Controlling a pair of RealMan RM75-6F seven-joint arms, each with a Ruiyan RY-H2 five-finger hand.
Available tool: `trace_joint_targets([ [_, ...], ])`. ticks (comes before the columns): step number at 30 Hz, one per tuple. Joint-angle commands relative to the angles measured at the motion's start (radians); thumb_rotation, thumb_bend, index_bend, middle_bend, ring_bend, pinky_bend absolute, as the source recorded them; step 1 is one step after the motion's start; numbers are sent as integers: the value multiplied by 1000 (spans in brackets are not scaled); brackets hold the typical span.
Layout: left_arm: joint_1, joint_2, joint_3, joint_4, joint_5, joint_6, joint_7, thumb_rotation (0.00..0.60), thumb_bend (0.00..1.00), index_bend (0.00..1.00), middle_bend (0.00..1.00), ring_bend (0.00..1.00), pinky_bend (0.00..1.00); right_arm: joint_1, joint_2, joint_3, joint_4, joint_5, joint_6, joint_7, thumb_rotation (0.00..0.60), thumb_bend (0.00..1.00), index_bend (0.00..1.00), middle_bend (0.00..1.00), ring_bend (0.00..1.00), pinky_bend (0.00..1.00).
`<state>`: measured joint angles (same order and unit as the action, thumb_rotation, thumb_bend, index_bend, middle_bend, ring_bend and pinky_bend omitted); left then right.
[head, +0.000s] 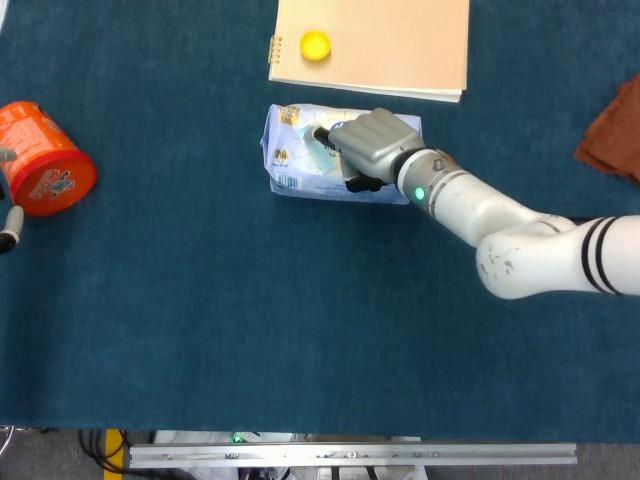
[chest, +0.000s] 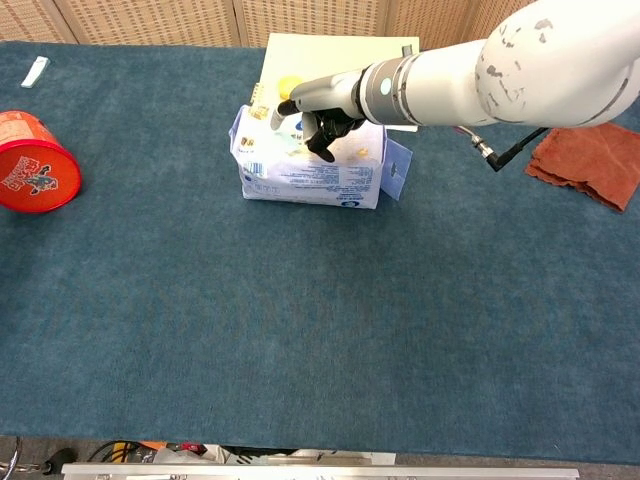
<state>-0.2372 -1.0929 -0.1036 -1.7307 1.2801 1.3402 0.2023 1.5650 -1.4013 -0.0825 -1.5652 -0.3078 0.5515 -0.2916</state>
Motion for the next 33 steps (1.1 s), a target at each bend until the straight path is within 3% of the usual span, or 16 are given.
trace_joint_targets([
  [1,-1,-1,0,0,0,-2,0,600,362,249,501,529,654,-4,8,0,-8,-6,2,2,505,1000,124,1000,1000,1000],
  [10,-1,-4,-1,3,-3,-4,1,600,362,249,501,529,654,8,-15,-26,22,19,-16,-11,505,1000,124,1000,1000,1000],
  [19,1,-4,-4,6,-7,-3,-2,600,362,249,501,529,654,-3,-11,0,25,1,-5,10,504,1000,124,1000,1000,1000],
  [33,7,-3,-4,18,-16,-5,-10,600,362,249,502,529,654,10,-67,-16,123,37,-42,10,504,1000,124,1000,1000,1000],
])
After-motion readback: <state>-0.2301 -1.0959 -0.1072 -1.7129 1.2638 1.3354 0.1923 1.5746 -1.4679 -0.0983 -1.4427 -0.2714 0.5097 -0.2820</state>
